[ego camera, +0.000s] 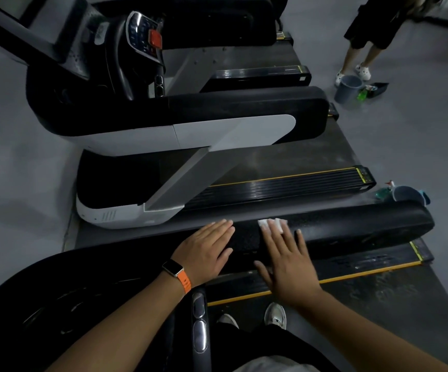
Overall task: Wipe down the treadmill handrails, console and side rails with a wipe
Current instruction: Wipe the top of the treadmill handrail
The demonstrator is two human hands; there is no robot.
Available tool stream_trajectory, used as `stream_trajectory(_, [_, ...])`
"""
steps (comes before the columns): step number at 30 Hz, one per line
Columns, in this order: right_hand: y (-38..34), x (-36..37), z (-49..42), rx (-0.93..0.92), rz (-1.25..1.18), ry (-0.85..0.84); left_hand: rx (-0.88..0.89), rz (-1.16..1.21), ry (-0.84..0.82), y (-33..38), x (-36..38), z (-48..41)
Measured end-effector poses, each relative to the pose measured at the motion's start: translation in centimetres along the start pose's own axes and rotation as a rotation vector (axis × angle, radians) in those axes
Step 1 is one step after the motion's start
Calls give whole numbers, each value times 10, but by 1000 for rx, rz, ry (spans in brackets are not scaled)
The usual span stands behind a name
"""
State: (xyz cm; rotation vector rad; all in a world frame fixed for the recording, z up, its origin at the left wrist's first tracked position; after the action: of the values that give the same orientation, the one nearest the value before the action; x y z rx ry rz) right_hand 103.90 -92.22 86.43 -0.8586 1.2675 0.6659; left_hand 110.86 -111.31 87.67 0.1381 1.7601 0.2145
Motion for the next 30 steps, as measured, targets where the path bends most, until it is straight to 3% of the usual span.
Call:
stream_trajectory(4, [-3, -6, -11, -150, 1, 6, -2, -2, 6, -1, -1, 0])
stream_trajectory(10, [32, -14, -17, 31, -11, 30, -15, 3, -22, -2, 3, 0])
stream_trajectory(15, [26, -18, -23, -97, -18, 15, -35, 7, -46, -3, 2, -1])
stream_trajectory(18, [69, -19, 3, 14, 5, 92, -40, -6, -45, -1, 3, 0])
stream_trajectory(21, [58, -19, 2, 88, -7, 118, -33, -6, -38, 4, 5, -5])
stream_trajectory(26, [14, -9, -2, -148, 5, 72, 41, -16, -20, 29, 9, -24])
stream_trajectory(30, [53, -11, 22, 45, 26, 88, 66, -5, -20, 45, 15, -35])
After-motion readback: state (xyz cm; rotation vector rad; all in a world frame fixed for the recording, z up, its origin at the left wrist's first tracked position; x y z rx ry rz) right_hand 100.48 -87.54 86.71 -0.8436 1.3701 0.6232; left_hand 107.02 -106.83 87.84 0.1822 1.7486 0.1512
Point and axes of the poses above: each hand's wrist, its own z-axis away from the middle knuckle, its own x-axis out of the palm, y = z × x, the point moved 7 cm from there along -z, towards the middle knuckle, and after that the axes turned 13 degrees about -x, right-handed, at the moved point
